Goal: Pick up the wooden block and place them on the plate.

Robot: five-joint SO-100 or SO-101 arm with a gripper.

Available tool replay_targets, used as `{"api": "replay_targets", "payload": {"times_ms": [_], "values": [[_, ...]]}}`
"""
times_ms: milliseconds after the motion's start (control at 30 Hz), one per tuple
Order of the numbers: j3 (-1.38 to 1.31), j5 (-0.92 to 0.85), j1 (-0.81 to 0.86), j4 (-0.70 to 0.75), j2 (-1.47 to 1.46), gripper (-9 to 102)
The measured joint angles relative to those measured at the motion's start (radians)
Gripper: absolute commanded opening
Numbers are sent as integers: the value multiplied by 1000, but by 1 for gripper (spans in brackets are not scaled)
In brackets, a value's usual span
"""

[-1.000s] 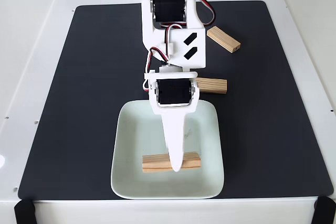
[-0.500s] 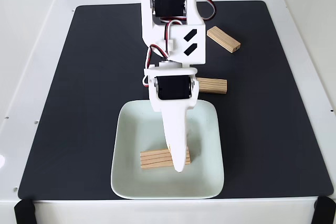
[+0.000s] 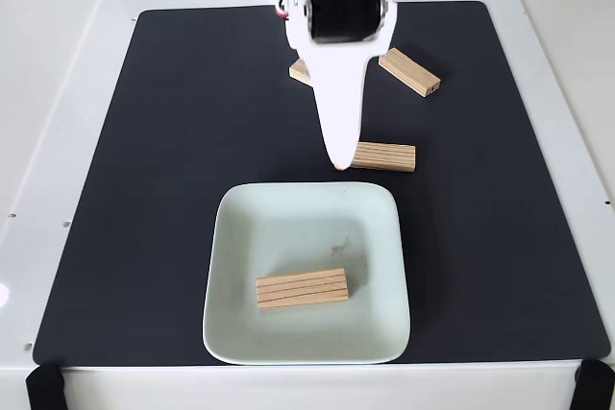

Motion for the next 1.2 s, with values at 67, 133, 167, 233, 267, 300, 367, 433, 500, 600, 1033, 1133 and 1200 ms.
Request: {"api": "replay_targets", "payload": {"times_ms": [67, 133, 167, 233, 267, 300, 367, 433, 500, 600, 1033, 1133, 1200], "values": [[109, 0, -6, 0, 95, -1], [221, 6, -6, 0, 189, -1], [279, 21, -6, 0, 235, -1], [391, 64, -11, 0, 327, -1], [448, 81, -12, 0, 374, -1], [503, 98, -17, 0, 423, -1], [609, 138, -26, 0, 511, -1], [713, 187, -35, 0, 588, -1], [808, 230, -41, 0, 649, -1], [908, 279, -41, 0, 698, -1], [802, 575, -84, 365, 483, -1], [798, 626, -89, 388, 456, -1], [798, 640, -81, 391, 448, -1]]}}
